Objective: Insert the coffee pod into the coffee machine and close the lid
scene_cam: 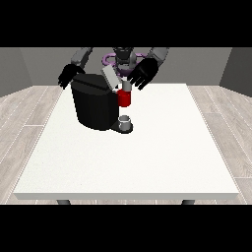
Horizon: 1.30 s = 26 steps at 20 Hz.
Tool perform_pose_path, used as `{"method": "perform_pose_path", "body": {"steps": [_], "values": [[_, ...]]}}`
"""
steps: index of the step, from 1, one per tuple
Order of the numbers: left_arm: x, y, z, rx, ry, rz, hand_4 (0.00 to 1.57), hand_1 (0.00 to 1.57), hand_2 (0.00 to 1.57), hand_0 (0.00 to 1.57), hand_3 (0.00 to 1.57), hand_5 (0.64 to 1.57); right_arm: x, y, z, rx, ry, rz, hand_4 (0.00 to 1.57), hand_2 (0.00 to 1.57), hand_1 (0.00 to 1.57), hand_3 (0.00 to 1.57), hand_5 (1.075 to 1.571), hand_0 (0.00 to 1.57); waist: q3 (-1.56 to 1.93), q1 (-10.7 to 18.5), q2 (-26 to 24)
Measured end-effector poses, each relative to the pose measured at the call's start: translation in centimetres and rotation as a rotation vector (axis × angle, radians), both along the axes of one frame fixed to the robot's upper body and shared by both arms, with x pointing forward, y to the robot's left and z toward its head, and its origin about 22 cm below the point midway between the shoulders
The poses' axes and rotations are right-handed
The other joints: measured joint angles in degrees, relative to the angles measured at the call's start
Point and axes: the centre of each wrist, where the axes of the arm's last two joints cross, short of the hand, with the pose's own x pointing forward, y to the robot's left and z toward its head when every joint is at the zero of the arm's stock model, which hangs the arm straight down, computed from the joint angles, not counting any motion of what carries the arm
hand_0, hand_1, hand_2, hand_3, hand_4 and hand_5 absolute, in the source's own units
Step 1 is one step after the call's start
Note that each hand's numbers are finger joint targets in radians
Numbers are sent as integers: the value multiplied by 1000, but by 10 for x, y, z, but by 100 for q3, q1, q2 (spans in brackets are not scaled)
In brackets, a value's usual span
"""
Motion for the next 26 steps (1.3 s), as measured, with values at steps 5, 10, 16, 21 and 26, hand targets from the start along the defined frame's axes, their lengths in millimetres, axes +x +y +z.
{"method": "perform_pose_path", "body": {"steps": [5,10,16,21,26], "values": [[1,-3,-2,6,3,-9,511,1229,1283,1229,1207,1571,1,-4,1,13,-8,-14,512,0,0,0,1571,0,0,24,95],[2,-11,-5,12,2,-10,493,1179,1253,1179,1183,1571,-1,-4,-1,26,-6,-6,538,0,0,0,1571,0,0,-31,98],[3,-16,-5,18,1,-28,521,1204,1279,1204,1208,1571,-3,-7,-5,27,-15,-13,442,0,0,0,1571,0,3,9,116],[3,-18,-13,25,20,-30,491,1185,1250,1185,1184,1571,-4,-11,-8,34,-10,-29,433,0,0,0,1571,0,4,71,65],[3,-17,-10,25,18,-26,481,1230,1274,1230,1180,1571,-1,-15,-3,34,-19,-32,437,0,0,0,1571,0,9,75,117]]}}
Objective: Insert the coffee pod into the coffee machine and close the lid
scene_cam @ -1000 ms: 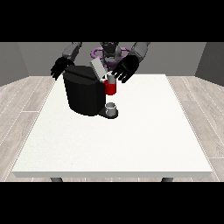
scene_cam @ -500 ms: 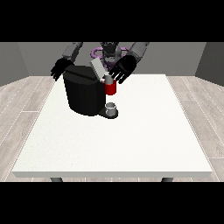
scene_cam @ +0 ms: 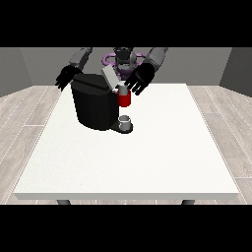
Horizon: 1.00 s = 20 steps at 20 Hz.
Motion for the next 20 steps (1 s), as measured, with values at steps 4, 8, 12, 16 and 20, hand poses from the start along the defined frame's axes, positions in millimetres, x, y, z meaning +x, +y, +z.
{"method": "perform_pose_path", "body": {"steps": [4,8,12,16,20], "values": [[0,2,-2,0,13,6,466,1196,1240,1196,1142,1571,-4,5,-4,-5,9,1,364,0,0,0,1571,0,0,-29,-16],[0,8,3,-3,10,2,443,1129,1167,1129,1028,1571,-3,6,-2,-3,2,2,335,0,0,0,1571,0,1,-64,54],[0,9,2,14,9,1,413,1105,1151,1105,980,1571,-3,12,1,-2,0,-2,438,0,0,0,1571,0,0,-37,38],[0,9,1,31,-2,-4,365,1051,1118,1051,953,1571,1,13,11,-4,-13,-3,463,0,0,0,1571,0,0,-22,90],[0,3,4,47,-18,-6,360,1064,1117,1064,952,1571,3,2,6,-1,-14,-12,470,0,0,0,1571,0,2,52,109]]}}
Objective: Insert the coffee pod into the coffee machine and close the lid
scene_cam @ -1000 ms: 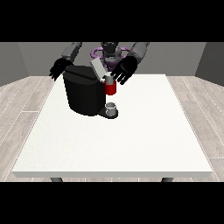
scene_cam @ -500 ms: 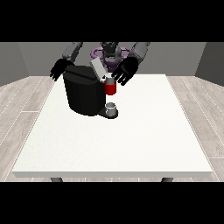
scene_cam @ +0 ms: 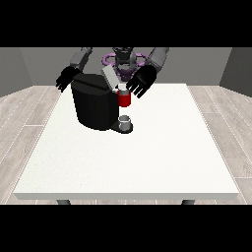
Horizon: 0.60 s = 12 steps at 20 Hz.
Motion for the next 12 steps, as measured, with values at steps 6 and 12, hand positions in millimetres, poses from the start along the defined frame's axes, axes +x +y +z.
{"method": "perform_pose_path", "body": {"steps": [6,12], "values": [[-1,7,2,36,10,-18,0,0,0,0,0,1571,-3,2,-3,-5,0,1,435,0,0,0,1571,0,-2,-37,15],[-1,5,5,108,34,-35,0,0,0,0,0,1571,-1,1,-8,-10,20,-19,344,0,0,0,1571,0,-2,24,-59]]}}
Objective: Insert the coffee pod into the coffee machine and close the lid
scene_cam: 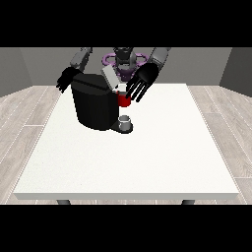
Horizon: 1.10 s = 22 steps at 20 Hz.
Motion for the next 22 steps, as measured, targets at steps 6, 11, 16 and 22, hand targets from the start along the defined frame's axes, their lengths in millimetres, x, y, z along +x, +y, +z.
{"method": "perform_pose_path", "body": {"steps": [6,11,16,22], "values": [[0,-7,-6,11,30,-24,0,0,0,0,0,1571,1,-3,-7,4,18,-20,411,0,0,0,1571,0,-6,143,-150],[-2,1,-22,14,63,-8,0,0,0,0,0,1571,-12,-3,-23,16,46,-13,383,0,0,0,1571,0,-7,148,-396],[-4,-3,-43,-20,104,-23,0,0,0,0,0,1571,-18,-16,-31,37,74,-33,430,0,0,0,1571,0,-7,307,-716],[-10,-5,-84,-276,173,-26,249,0,0,0,0,1571,-33,-25,-45,47,116,-70,488,0,0,0,1571,0,-12,603,-1263]]}}
